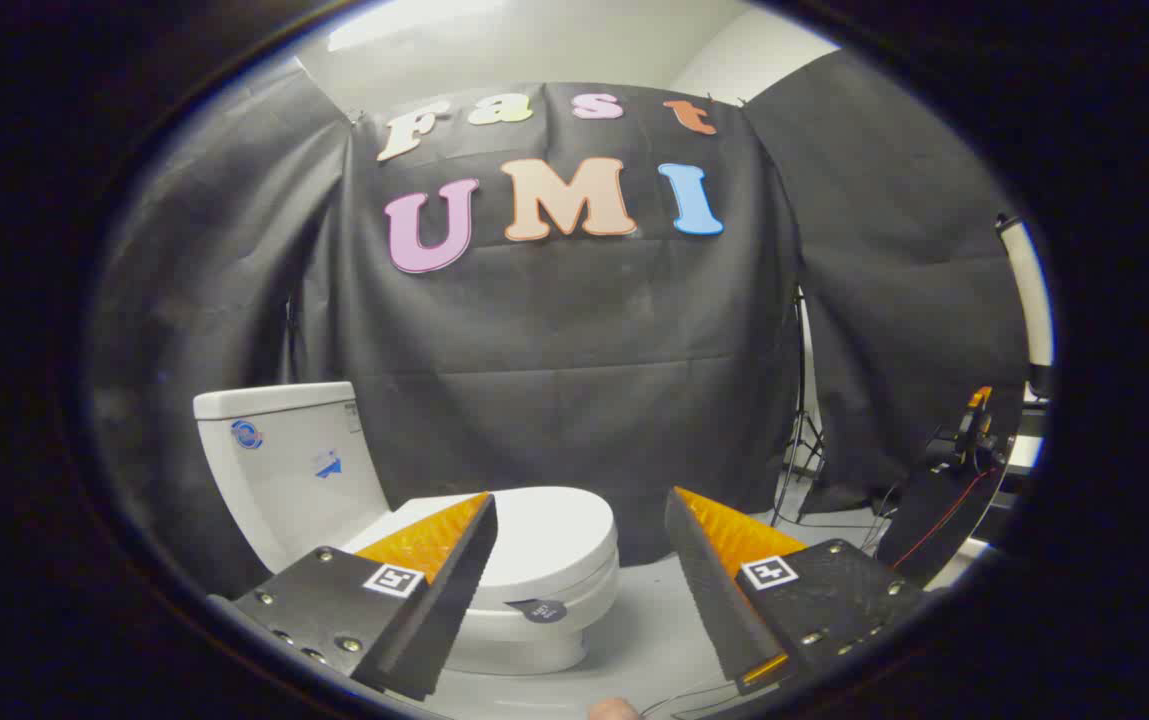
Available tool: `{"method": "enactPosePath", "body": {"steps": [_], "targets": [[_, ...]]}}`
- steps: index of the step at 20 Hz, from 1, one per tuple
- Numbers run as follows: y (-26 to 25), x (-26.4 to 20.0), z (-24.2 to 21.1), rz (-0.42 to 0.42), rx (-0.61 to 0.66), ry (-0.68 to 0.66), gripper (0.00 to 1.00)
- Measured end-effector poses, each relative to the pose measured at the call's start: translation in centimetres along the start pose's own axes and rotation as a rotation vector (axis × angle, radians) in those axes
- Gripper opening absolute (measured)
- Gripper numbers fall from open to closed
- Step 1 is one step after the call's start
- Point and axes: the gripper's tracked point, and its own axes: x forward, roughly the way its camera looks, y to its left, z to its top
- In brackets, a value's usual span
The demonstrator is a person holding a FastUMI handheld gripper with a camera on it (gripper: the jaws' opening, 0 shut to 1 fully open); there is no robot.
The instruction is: Open the toilet lid.
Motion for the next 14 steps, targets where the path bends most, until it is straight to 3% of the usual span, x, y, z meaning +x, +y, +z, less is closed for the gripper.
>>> {"method": "enactPosePath", "body": {"steps": [14], "targets": [[0.7, 2.2, -0.3, 0.026, 0.001, -0.005, 0.99]]}}
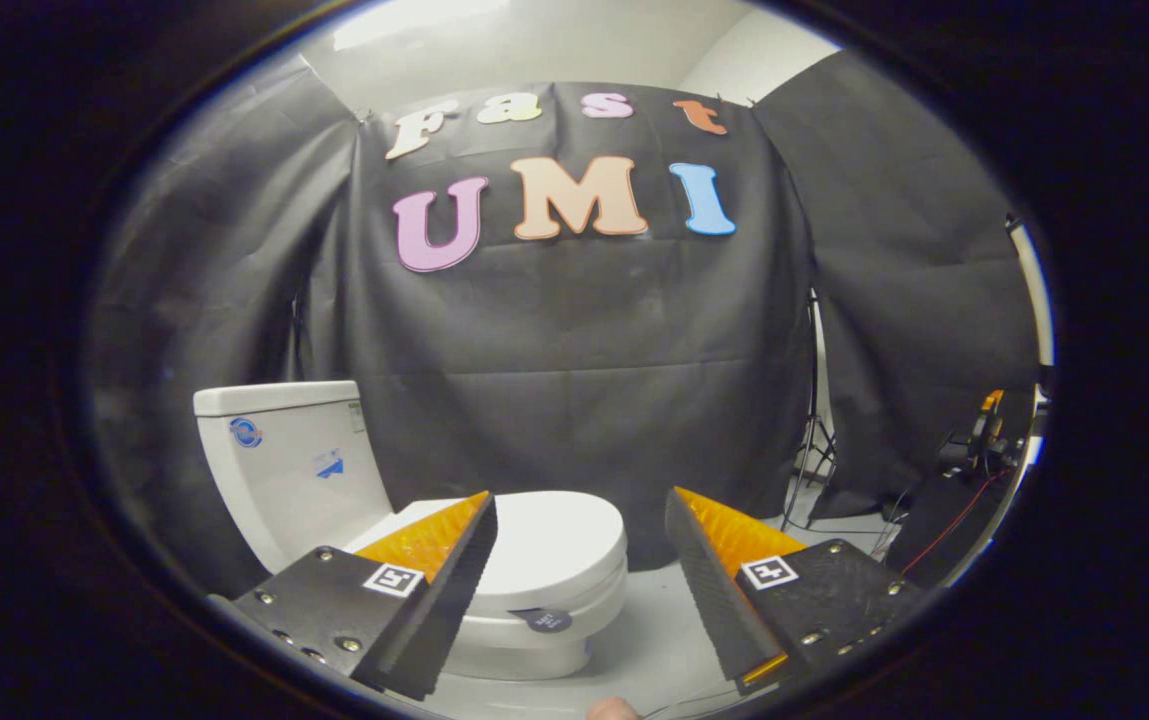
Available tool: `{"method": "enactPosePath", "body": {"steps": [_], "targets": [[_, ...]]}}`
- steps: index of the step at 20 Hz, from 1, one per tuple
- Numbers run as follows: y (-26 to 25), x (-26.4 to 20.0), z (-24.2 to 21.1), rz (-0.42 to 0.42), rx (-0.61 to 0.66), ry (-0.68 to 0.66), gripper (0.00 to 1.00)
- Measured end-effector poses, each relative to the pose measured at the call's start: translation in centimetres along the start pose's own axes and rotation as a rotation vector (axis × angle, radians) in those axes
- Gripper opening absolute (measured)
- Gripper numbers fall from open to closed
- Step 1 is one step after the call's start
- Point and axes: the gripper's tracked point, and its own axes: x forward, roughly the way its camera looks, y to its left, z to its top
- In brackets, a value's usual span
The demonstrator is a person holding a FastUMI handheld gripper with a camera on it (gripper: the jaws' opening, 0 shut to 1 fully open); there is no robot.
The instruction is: Open the toilet lid.
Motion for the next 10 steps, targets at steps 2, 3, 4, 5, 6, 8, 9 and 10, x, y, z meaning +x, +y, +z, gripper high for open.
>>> {"method": "enactPosePath", "body": {"steps": [2, 3, 4, 5, 6, 8, 9, 10], "targets": [[0.2, 0.3, -0.4, 0.001, -0.007, 0.008, 0.99], [0.3, 0.5, -0.6, 0.003, -0.009, 0.013, 0.99], [0.3, 0.6, -0.7, 0.002, -0.012, 0.016, 0.99], [0.5, 0.8, -0.9, 0.003, -0.012, 0.019, 0.99], [0.5, 1.1, -1.1, 0.001, -0.009, 0.024, 0.99], [0.5, 1.9, -1.6, -0.005, 0.009, 0.038, 0.99], [0.5, 2.4, -1.9, -0.011, 0.016, 0.045, 0.99], [0.5, 2.8, -2.1, -0.021, 0.02, 0.05, 0.99]]}}
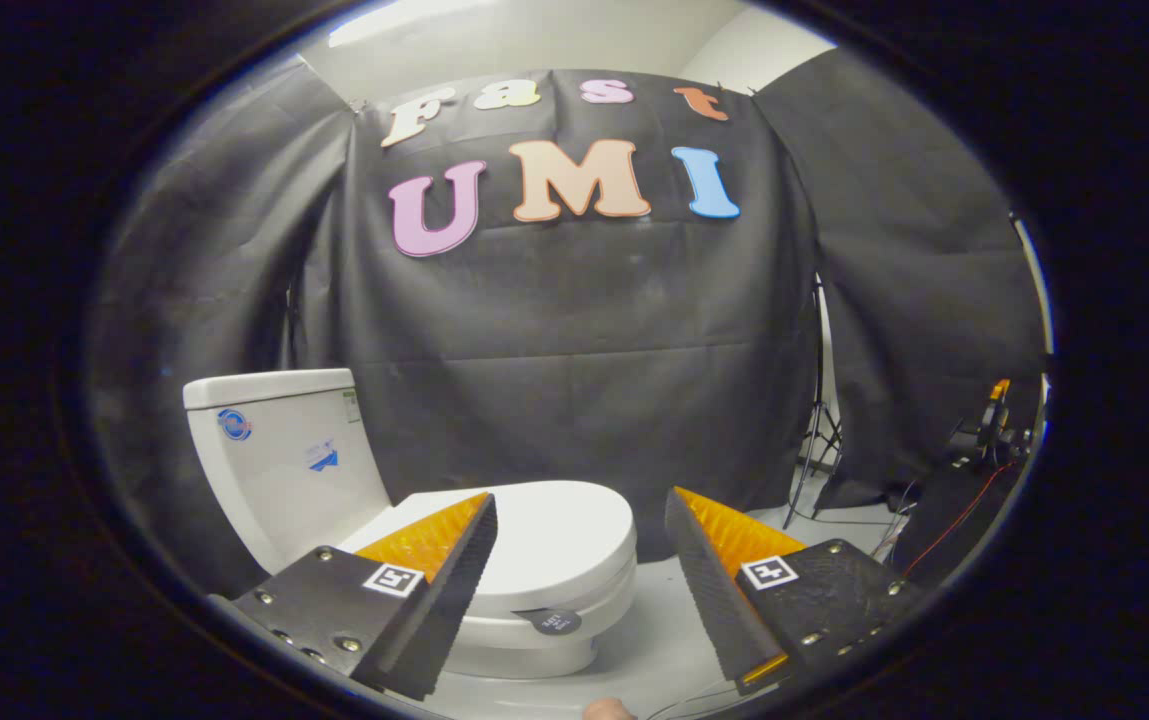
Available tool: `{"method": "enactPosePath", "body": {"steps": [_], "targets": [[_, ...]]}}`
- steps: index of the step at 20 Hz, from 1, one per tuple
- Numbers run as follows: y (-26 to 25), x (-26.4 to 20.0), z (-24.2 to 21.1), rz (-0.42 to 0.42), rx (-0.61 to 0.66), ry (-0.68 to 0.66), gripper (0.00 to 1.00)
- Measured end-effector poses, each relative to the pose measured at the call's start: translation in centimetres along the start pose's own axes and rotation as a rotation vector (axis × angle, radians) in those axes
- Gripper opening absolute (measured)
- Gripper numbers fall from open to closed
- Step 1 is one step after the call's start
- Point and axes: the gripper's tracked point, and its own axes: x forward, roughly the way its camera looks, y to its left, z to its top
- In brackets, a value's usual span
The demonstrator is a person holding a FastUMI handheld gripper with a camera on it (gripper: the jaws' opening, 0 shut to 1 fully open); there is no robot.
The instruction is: Open the toilet lid.
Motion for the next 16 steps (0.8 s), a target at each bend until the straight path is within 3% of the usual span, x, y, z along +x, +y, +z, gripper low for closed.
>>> {"method": "enactPosePath", "body": {"steps": [4, 10, 16], "targets": [[-0.3, 2.0, -0.4, -0.02, -0.03, 0.013, 1.0], [-1.6, 5.5, -2.4, -0.07, 0.02, 0.086, 1.0], [-2.8, 7.4, -9.0, -0.148, 0.127, 0.287, 1.0]]}}
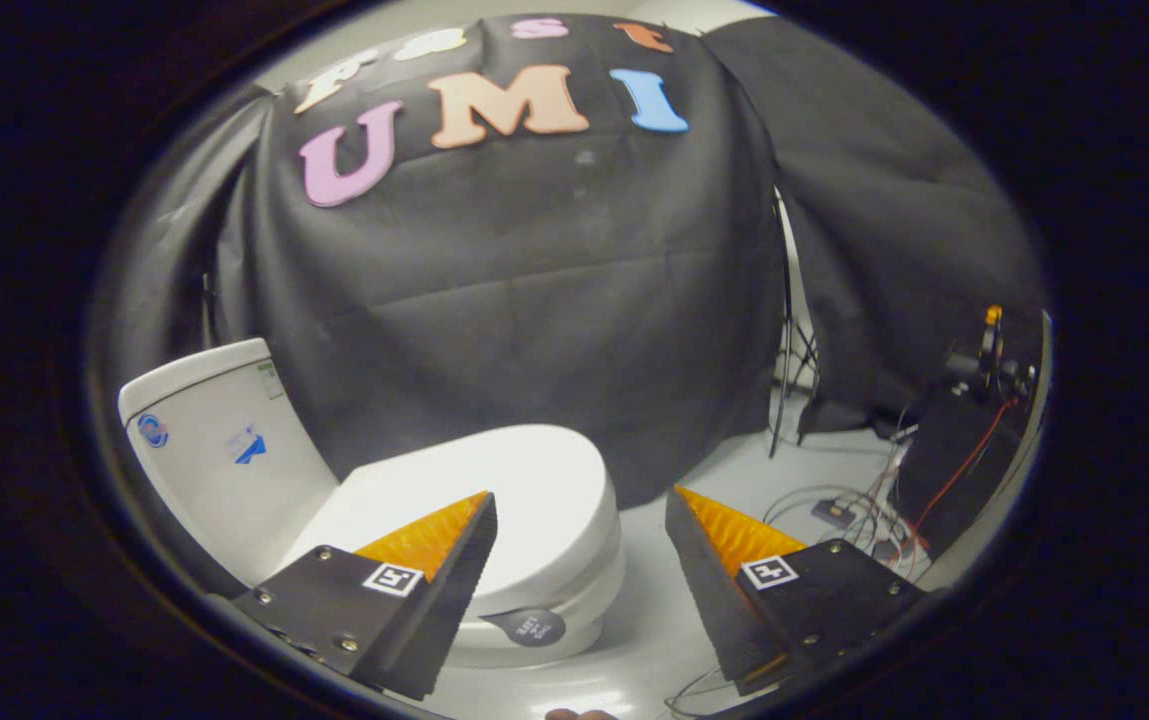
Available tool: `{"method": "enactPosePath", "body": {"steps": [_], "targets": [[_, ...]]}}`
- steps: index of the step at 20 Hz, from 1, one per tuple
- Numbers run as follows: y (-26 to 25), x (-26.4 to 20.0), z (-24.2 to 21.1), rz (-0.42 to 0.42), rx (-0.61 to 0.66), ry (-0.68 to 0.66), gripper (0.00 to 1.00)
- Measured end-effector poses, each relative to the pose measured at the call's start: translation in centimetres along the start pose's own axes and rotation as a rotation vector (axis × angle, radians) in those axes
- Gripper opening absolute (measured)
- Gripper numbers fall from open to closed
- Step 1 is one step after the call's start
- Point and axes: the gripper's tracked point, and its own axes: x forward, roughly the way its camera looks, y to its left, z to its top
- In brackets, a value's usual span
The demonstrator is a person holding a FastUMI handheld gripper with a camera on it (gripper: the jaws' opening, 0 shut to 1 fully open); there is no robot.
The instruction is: Open the toilet lid.
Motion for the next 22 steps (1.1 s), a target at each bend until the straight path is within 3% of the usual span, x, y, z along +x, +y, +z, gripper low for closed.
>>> {"method": "enactPosePath", "body": {"steps": [4, 9, 14, 17, 20, 21, 22], "targets": [[-1.5, 0.8, -3.8, -0.051, 0.052, 0.124, 1.0], [-0.3, 1.3, -7.9, -0.03, 0.225, 0.256, 1.0], [0.9, 1.5, -12.1, -0.003, 0.38, 0.397, 0.87], [2.0, 1.3, -12.6, 0.042, 0.505, 0.429, 0.72], [3.8, 1.4, -12.6, 0.111, 0.607, 0.456, 0.71], [2.8, 1.7, -13.2, 0.074, 0.615, 0.444, 0.55], [3.2, 2.2, -12.2, 0.116, 0.655, 0.385, 0.38]]}}
